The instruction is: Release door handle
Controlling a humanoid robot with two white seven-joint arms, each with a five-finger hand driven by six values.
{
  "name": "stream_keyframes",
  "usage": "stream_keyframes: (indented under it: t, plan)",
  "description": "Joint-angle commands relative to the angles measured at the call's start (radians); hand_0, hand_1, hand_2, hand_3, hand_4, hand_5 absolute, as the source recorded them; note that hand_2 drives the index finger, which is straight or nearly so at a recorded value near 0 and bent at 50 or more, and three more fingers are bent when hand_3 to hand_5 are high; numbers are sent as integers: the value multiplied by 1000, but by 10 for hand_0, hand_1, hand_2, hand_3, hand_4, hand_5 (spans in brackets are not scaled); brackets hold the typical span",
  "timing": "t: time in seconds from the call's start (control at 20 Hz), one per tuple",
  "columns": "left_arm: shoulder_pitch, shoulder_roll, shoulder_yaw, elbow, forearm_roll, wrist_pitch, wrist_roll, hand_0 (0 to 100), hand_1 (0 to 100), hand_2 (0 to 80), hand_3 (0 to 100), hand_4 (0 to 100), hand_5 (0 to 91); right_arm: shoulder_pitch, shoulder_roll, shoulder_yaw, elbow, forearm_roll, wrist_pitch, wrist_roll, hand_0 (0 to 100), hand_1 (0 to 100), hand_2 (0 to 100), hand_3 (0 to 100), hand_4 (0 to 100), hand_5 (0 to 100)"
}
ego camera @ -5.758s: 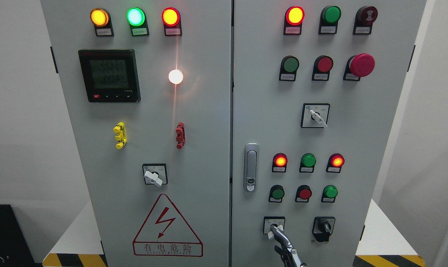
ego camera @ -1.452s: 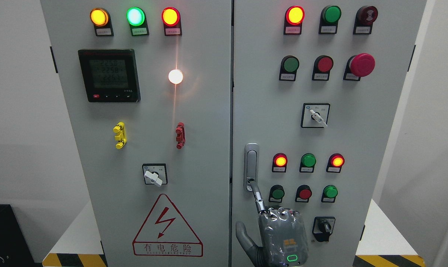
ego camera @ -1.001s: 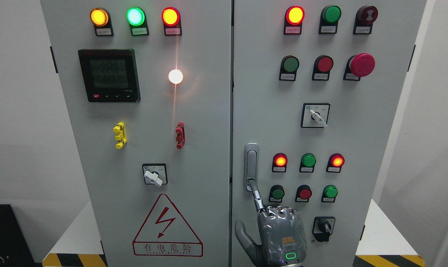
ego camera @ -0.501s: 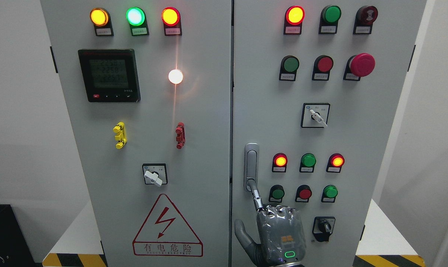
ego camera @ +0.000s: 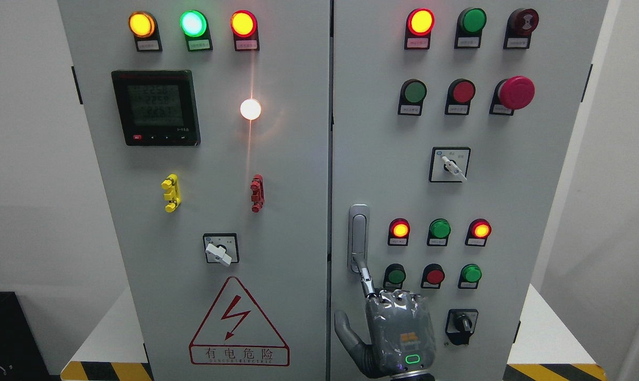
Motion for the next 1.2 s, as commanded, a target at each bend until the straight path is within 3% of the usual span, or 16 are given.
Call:
stream_keyframes:
  t: [0.0,1.15]
  plan:
    - [9,0,0,0,0,0,0,120,556,0,0,0,0,-2,1,-3,10,-1,1,0,454,332,23,1000,1000,1000]
    - [9,1,0,0,0,0,0,120,556,0,0,0,0,1,1,-6,44,-1,12,3,455,332,39,1000,1000,1000]
